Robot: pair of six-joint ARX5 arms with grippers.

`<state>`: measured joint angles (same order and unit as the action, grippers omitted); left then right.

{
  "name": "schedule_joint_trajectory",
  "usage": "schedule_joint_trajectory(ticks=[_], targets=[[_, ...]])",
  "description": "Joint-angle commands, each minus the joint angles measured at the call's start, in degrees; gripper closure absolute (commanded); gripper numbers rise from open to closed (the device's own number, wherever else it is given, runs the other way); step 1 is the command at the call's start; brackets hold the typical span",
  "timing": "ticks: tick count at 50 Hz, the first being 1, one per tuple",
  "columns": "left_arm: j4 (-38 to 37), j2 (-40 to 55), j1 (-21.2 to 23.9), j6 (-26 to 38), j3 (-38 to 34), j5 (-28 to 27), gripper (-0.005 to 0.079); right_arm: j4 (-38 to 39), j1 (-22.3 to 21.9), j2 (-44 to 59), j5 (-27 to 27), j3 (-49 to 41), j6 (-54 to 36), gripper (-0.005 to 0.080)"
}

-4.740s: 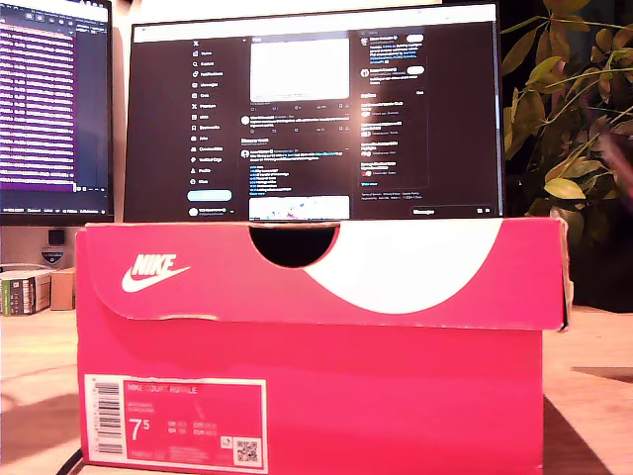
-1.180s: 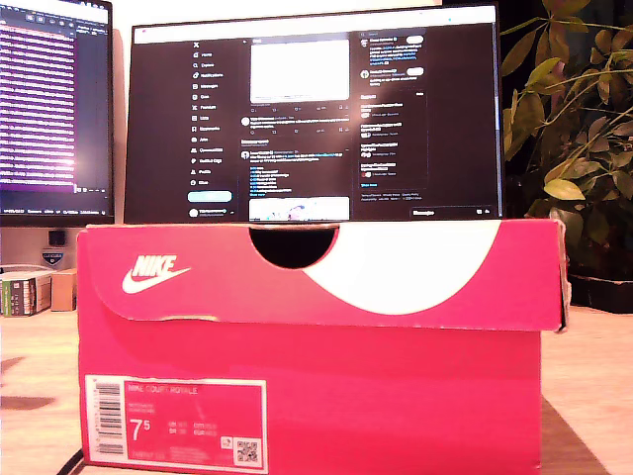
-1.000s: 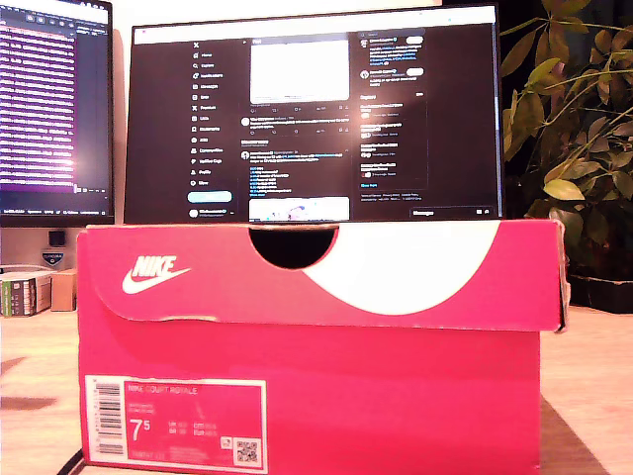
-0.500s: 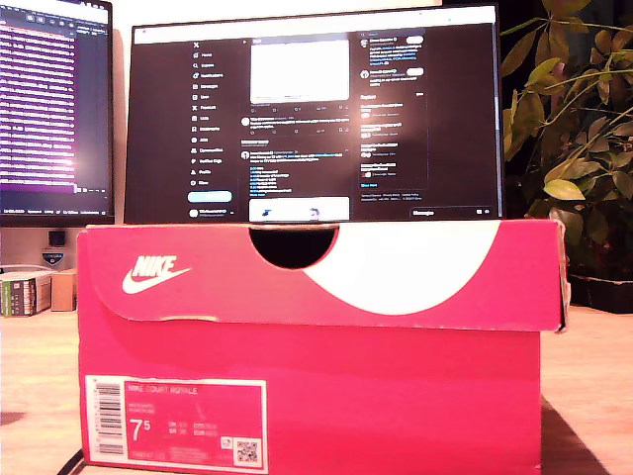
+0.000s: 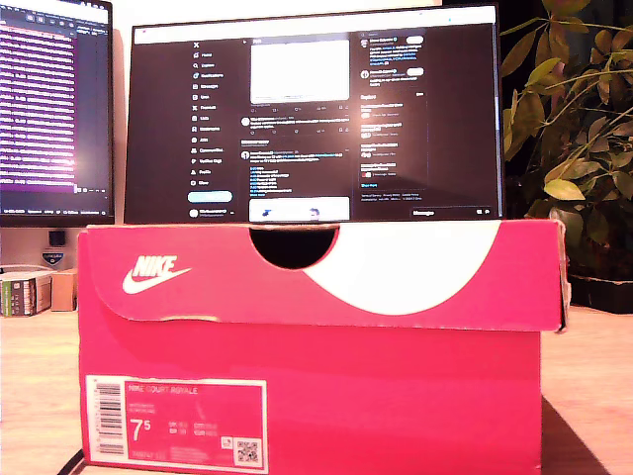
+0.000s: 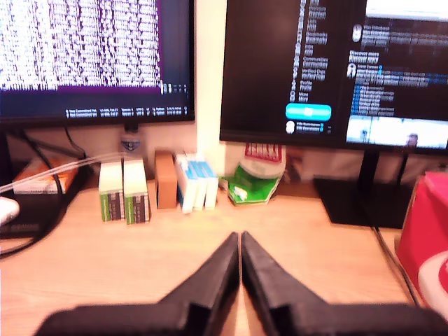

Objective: Close the red shoebox by pushing the lid with your left arm and holding the box in place with your right arm

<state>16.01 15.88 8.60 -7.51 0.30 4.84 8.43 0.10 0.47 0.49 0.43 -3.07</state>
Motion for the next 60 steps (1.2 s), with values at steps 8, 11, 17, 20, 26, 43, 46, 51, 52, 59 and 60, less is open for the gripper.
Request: schedule_joint_trajectory(ticks=[8,11,17,20,26,43,46,51,52,59,60], targets=[[-1.88,0.13,0.2,2.08,-1.77,2.38,0.0761,-4.04,0.28,-0.37,-0.5,-0.2,0.83,0.0764],[-3.8,0.13,0.2,2.01,-1.77,3.32,0.0761,-5.86,0.28,-0.37,-0.46,-0.2,0.74,0.0764],[-8.74,0.13,0.2,2.01,-1.77,4.94,0.0761,-8.87,0.28,-0.37,0.42,-0.2,1.27,0.0764],[-10.69,0.13,0.2,1.97,-1.77,5.73,0.0761,-11.39,0.26,-0.37,0.76,-0.2,1.64,0.0764],[-14.23,0.13,0.2,2.01,-1.77,6.14,0.0761,-17.09,0.26,-0.37,1.88,-0.2,3.78,0.0764],[-20.63,0.2,0.2,-1.4,-1.77,5.97,0.0761,-18.14,0.26,-0.15,2.25,-0.07,4.76,0.0764],[-21.42,0.2,0.2,-1.4,-1.77,5.95,0.0761,-18.16,0.26,-0.15,2.25,-0.07,4.76,0.0764],[-21.75,0.2,0.2,-1.44,-1.77,5.97,0.0761,-18.14,0.26,-0.15,2.25,-0.07,4.76,0.0764],[-21.73,0.2,0.2,-1.44,-1.77,5.95,0.0761,-18.16,0.26,-0.15,2.25,-0.07,4.76,0.0764],[-21.77,0.2,0.2,-1.44,-1.77,5.95,0.0761,-18.14,0.26,-0.15,2.25,-0.07,4.79,0.0764],[-21.77,0.2,0.2,-1.44,-1.77,5.95,0.0761,-18.14,0.26,-0.15,2.25,-0.07,4.79,0.0764]])
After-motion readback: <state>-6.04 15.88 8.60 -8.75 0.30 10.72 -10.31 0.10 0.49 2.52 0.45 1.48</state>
